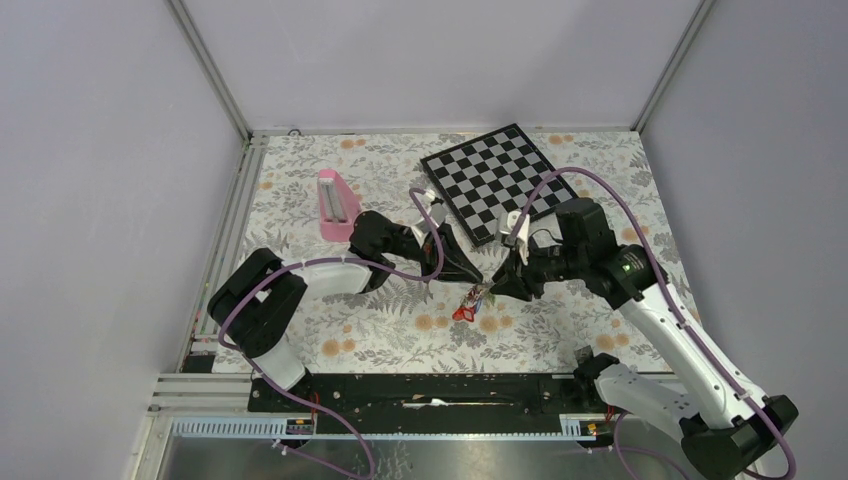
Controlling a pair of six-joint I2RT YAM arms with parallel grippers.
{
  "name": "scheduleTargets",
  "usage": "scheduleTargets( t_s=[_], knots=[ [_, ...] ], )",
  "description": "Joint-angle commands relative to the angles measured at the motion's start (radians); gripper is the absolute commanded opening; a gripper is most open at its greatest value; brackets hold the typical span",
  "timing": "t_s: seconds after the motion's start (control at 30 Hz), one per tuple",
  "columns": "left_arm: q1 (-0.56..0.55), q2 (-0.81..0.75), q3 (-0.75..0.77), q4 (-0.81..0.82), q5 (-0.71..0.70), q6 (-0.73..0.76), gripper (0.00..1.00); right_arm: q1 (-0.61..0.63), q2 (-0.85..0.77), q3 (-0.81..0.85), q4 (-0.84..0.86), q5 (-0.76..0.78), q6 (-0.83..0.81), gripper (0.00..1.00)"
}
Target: Put the keys on the keyring
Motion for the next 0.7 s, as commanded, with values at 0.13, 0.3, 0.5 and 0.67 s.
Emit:
scheduleTargets(
  t_s=[0.13,0.3,0.5,0.67],
  knots=[
    [0.008,-0.02,0.002,0.047,-0.071,0.022,0.0,-0.032,-0.017,-0.058,0.094,-0.125,0.07,0.37],
    [0.007,-0.025,-0.005,0.047,-0.082,0.021,0.0,-0.035,0.009,-0.08,0.153,-0.165,0.103,0.38],
    [0.007,-0.026,-0.014,0.05,-0.08,0.024,0.0,-0.035,0.033,-0.062,0.165,-0.173,0.111,0.38],
    [0.007,-0.023,-0.016,0.053,-0.079,0.023,0.0,-0.035,0.033,-0.056,0.17,-0.147,0.113,0.38]
  ],
)
